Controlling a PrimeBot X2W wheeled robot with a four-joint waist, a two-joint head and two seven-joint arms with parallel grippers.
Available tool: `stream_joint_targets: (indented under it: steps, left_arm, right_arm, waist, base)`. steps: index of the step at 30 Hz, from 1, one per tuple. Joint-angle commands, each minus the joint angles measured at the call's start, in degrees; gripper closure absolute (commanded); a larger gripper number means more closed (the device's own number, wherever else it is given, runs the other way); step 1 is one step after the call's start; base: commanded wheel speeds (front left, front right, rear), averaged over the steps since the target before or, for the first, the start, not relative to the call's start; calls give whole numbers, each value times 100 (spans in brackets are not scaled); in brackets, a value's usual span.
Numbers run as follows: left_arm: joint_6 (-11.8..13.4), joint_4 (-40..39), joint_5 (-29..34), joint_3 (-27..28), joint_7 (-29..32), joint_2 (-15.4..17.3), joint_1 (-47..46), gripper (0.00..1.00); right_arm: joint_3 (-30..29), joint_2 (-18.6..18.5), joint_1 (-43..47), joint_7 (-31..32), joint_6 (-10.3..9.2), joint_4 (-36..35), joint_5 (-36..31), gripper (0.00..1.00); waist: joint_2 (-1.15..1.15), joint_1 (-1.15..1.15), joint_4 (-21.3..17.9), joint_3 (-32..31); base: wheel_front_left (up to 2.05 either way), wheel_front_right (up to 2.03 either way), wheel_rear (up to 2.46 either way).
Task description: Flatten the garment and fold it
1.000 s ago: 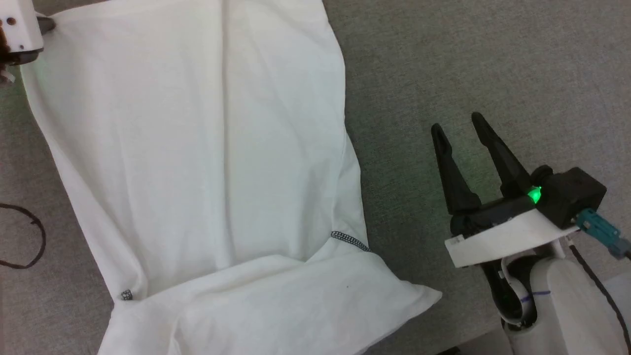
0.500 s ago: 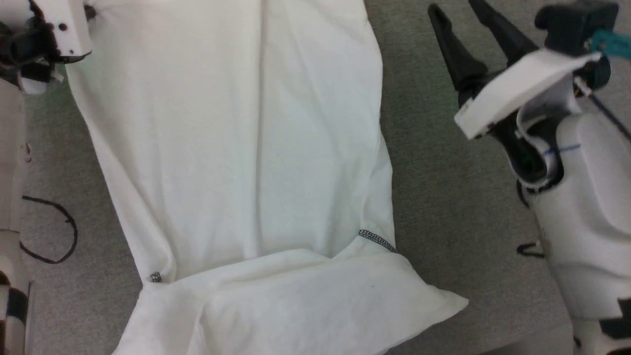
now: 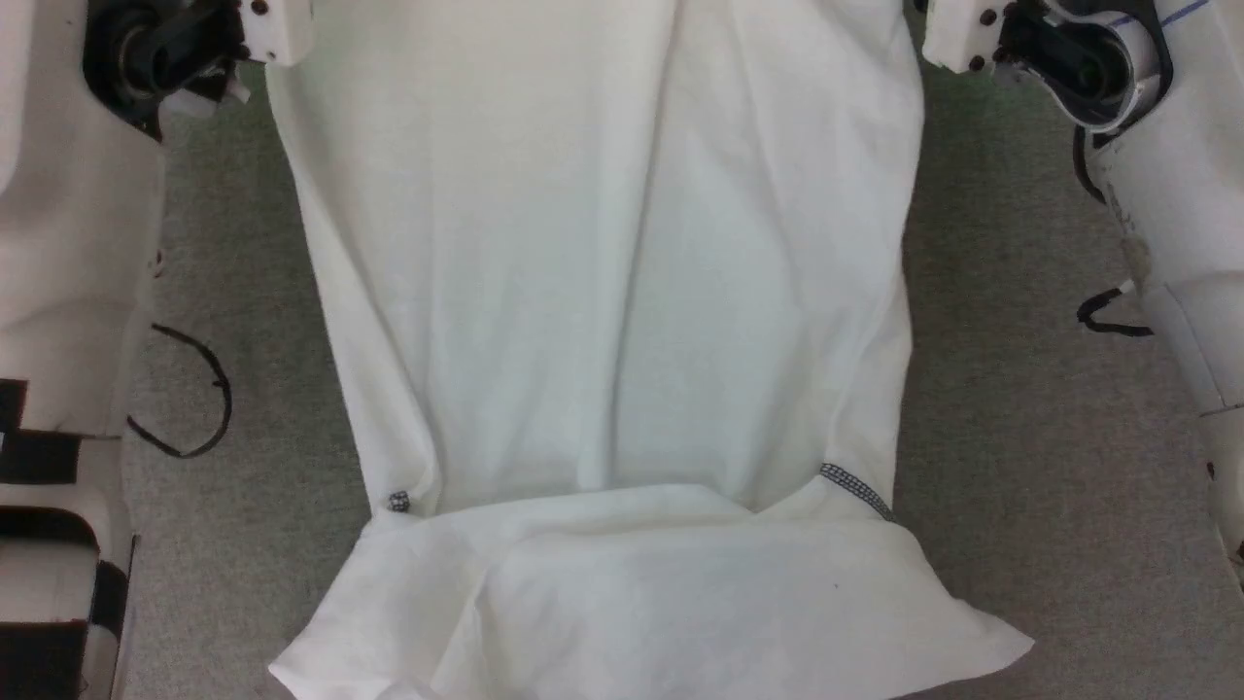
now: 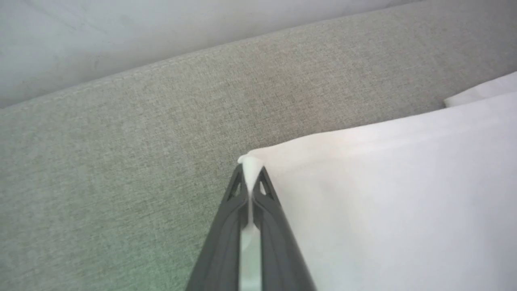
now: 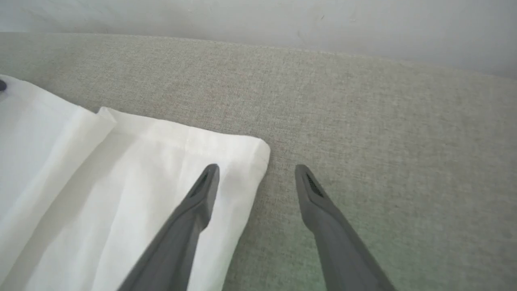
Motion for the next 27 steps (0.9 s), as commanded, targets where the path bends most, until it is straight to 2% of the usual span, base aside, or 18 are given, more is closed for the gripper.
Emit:
stream_joint_targets:
  steps: [1,6,9,10,11,12,15,18,27]
  left_arm:
    - [-39,-65,-74,-71,-68,-38,-76,100]
    - [-41,-300,-249,-351,-183,-61,-177,100]
    - [-42,-345,-336,-492,-242,-40,-201,100]
    - [-42,-342,-359,-528,-261,-28,-208,100]
    - [-42,-343,-378,-565,-285,-13,-215,100]
    - [-42,-341,-397,-596,-311,6,-222,100]
    - [-42,-319,-470,-685,-386,57,-233,100]
    - [-42,-306,-548,-753,-485,122,-265,100]
    - [-42,-119,-547,-721,-1539,372,-299,100]
  right_arm:
    - [26,-9,-112,-16,-4,165,32,0]
    - [207,-10,-493,89,-4,797,71,0]
    - [465,27,-536,517,-4,1107,172,0]
    - [547,41,-528,778,-4,1219,238,53]
    - [645,42,-524,1049,-4,1320,271,74]
    - [726,35,-526,1271,-4,1391,302,100]
    - [917,-1,-516,1704,-4,1482,380,100]
    - [1006,-115,-573,1630,-4,1388,410,100]
    - [924,-646,-830,-420,-4,963,256,100]
  waist:
    - [0,-1,251,169]
    - [0,-1,429,290]
    - [0,-1,461,299]
    - [0,-1,461,297]
    - [0,-1,455,294]
    - [0,-1,446,290]
    - [0,-1,430,252]
    - [0,-1,426,237]
    - [0,-1,441,-278]
  base:
    - [0,0,0]
    - [0,0,0]
    - [0,0,0]
    - [0,0,0]
    - [0,0,0]
    - [0,0,0]
    - [0,0,0]
    - [0,0,0]
    - [0,0,0]
